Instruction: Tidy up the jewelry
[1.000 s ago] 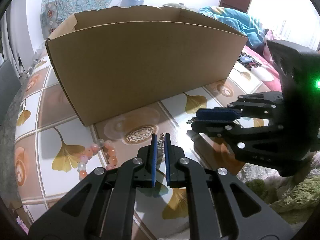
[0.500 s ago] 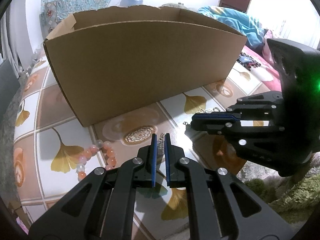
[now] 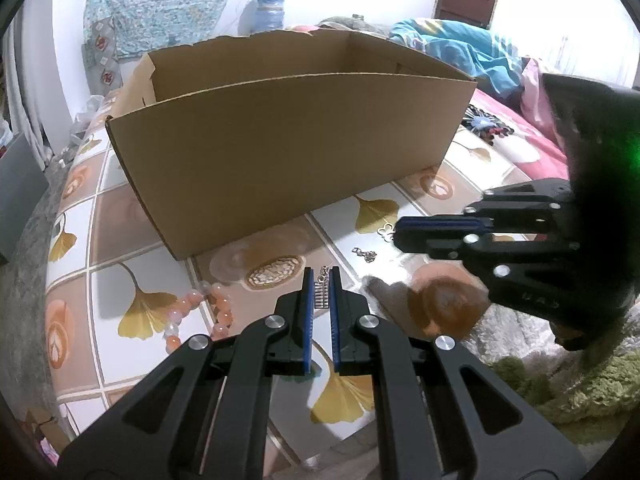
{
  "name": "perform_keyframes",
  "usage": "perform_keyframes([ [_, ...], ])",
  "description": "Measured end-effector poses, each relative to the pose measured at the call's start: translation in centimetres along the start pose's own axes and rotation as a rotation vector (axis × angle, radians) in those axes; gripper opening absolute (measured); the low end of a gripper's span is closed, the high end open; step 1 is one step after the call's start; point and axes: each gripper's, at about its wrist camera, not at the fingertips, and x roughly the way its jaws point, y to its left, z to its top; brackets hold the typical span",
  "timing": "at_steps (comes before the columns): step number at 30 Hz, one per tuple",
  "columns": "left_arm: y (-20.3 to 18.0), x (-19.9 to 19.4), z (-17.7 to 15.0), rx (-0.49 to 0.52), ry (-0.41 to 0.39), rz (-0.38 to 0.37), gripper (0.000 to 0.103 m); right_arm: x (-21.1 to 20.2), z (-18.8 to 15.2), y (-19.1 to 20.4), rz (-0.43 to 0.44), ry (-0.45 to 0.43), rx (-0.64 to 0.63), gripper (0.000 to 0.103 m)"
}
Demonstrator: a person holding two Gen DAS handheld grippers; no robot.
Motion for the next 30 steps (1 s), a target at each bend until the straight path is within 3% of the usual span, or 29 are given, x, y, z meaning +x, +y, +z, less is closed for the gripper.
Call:
perform_keyframes([
  [3,0.1,0.1,-0.2,0.0,0.003,-0.002,0.006,1.0,0.1,0.4,-0.019,0.016,-0.035,0.021],
  [8,0.4,0.3,-0.4,-0.007,0.005,-0.011,0.006,2.7,0.2,0.5,-0.03,0.066,-0.061,0.021],
  [13,0.8,0.6,-0.6,-0.012,0.008,-0.019,0.006,3.3,0.3,0.0,-0.002,0.093,-0.038,0.003],
  [20,1.5,0.2,-0.6,-0.025,-0.012,-0.013,0.006,2.8,0.4,-0.3,0.034,0.089,0.005,0.002],
  [30,0.2,-2.7,-0.3,-0.006,-0.069,0.014,0.006,-1.0,0.8,-0.4,0.068,0.0,0.03,0.002],
])
